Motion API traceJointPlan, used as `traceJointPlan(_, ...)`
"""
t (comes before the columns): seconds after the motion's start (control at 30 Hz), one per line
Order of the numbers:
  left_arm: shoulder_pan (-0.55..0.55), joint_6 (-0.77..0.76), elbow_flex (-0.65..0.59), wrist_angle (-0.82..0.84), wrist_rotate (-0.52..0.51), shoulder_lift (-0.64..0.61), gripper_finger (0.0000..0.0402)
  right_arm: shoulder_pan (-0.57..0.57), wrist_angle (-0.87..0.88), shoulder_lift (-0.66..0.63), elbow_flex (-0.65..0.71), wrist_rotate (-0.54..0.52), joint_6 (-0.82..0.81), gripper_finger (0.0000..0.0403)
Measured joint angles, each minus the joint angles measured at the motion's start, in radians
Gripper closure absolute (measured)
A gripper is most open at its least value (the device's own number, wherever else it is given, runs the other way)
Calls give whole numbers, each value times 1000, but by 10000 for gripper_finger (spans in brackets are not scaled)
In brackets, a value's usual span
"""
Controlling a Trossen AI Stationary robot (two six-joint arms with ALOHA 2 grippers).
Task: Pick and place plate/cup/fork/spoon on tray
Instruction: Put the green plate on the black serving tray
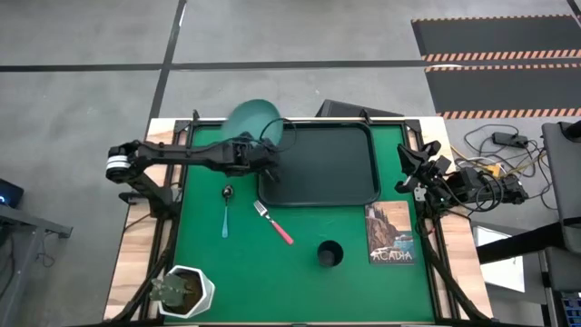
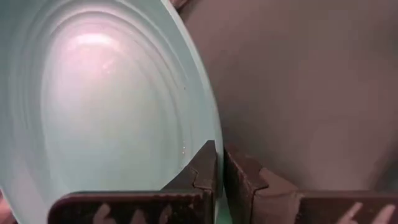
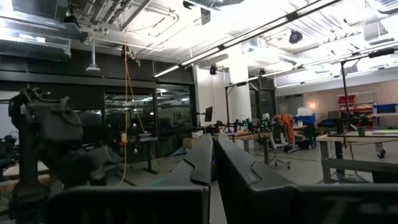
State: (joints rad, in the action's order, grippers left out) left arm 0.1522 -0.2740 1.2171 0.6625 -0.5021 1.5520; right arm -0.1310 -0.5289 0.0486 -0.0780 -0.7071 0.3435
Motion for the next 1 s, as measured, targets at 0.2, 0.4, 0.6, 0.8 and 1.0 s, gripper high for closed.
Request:
traceJointPlan(0.2, -40, 56, -4, -248, 80, 24, 401, 0, 0, 0, 0, 0, -2, 394)
traceJointPlan(0.4, -57, 105, 4, -370, 113, 92, 402, 0, 1, -1, 0, 0, 0, 394)
traceJointPlan(0.6, -58, 128, 41, -367, 136, 185, 402, 0, 0, -1, 0, 0, 7, 394)
traceJointPlan(0.8, -62, 134, 74, -371, 162, 258, 402, 0, 0, -1, 0, 0, 8, 394)
traceJointPlan(1.0, -67, 126, 91, -371, 187, 298, 401, 0, 0, -1, 0, 0, 8, 394)
